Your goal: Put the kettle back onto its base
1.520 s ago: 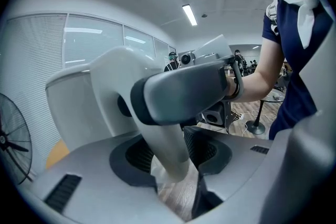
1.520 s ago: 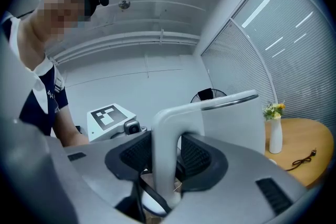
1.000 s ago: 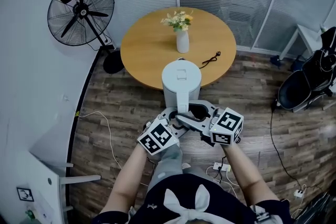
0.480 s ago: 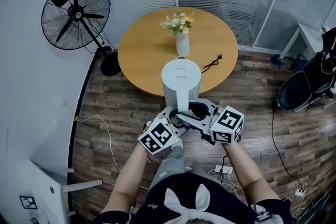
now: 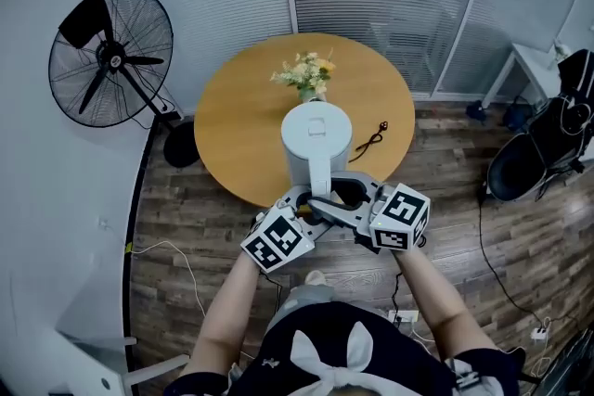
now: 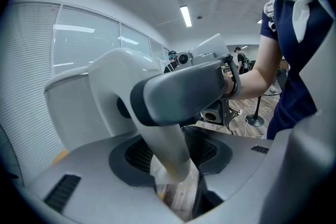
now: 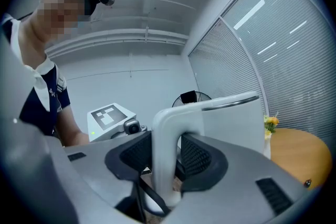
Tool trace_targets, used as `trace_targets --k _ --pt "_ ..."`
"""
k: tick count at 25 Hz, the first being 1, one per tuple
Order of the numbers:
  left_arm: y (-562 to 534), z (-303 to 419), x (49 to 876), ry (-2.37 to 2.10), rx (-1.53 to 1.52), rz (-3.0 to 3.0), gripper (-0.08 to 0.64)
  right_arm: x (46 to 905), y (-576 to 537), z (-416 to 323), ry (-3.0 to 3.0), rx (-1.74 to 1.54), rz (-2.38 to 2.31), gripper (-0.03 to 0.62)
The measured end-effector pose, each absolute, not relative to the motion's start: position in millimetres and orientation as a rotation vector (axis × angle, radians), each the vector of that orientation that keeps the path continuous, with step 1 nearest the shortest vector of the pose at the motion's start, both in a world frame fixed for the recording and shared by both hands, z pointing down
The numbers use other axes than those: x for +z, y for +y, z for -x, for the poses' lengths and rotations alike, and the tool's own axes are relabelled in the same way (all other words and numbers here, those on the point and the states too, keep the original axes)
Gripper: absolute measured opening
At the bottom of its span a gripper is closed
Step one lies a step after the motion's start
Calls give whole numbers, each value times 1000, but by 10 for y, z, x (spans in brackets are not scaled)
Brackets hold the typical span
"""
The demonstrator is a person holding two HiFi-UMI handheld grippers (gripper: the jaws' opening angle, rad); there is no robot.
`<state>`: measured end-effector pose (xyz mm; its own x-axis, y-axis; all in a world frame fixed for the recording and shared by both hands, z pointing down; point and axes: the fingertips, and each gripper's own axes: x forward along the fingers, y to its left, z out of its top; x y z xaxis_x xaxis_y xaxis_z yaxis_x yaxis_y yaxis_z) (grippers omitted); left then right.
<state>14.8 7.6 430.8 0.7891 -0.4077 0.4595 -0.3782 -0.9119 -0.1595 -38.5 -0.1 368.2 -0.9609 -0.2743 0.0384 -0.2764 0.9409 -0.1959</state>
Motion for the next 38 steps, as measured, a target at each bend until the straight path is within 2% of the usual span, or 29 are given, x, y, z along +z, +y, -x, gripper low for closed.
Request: trace_targets --k 10,20,38 --pt "-767 96 4288 559 -732 2897 192 3658 -852 637 -3074 267 -528 179" --pt "-1012 150 4424 489 -719 2938 195 3810 -1146 704 -3039 330 -598 178" --pt "-1454 -148 4595 606 -773 2937 198 3987 -1559 414 -3021 362 -450 178"
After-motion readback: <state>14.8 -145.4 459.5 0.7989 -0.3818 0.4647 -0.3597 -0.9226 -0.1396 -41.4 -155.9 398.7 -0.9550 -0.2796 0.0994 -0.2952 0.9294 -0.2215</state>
